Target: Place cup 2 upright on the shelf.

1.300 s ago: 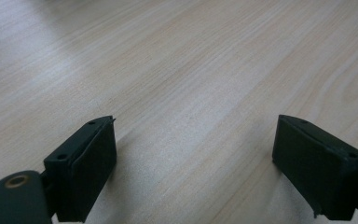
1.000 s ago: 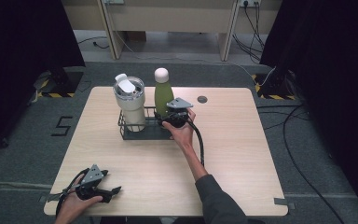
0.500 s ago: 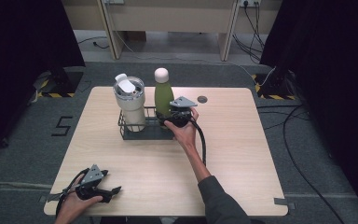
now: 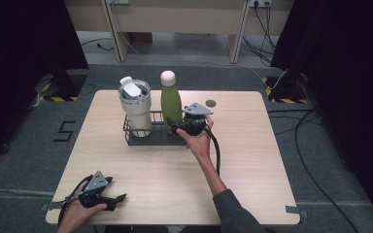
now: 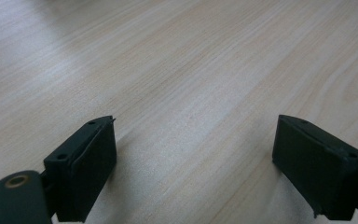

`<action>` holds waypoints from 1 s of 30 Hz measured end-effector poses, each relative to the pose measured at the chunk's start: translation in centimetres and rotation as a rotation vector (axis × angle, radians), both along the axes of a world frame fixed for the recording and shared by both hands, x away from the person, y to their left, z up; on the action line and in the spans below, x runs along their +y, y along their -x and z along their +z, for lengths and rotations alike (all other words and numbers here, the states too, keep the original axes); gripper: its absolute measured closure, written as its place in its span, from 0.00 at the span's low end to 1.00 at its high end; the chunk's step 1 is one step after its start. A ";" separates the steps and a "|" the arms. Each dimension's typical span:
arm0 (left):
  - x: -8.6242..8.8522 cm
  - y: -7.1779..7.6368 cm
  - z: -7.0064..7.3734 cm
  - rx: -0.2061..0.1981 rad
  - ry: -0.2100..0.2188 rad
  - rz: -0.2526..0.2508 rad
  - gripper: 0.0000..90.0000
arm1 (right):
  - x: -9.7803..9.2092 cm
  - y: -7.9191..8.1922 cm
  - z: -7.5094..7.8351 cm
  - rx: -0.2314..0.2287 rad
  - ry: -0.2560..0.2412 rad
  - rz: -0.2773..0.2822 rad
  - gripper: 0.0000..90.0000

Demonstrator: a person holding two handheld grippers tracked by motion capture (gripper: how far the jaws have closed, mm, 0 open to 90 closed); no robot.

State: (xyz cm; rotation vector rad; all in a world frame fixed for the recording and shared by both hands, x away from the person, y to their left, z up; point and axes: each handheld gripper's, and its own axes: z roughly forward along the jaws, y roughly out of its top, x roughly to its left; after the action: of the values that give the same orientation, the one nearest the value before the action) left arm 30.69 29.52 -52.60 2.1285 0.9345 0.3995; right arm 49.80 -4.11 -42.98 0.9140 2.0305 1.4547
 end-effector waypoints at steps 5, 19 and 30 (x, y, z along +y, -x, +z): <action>0.0 0.0 0.0 0.000 0.000 0.001 0.14 | -0.8 0.7 0.2 -0.005 0.000 -0.003 0.17; 0.0 0.0 0.0 0.000 0.000 0.002 0.14 | -2.2 3.0 0.7 -0.028 -0.002 0.001 0.17; 0.0 0.0 0.0 0.001 -0.001 0.002 0.14 | -3.3 4.7 0.3 -0.036 0.005 0.013 0.17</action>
State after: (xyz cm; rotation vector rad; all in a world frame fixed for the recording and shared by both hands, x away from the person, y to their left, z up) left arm 30.70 29.53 -52.59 2.1292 0.9376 0.4000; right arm 45.13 -7.45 -42.70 0.8690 2.0165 1.4619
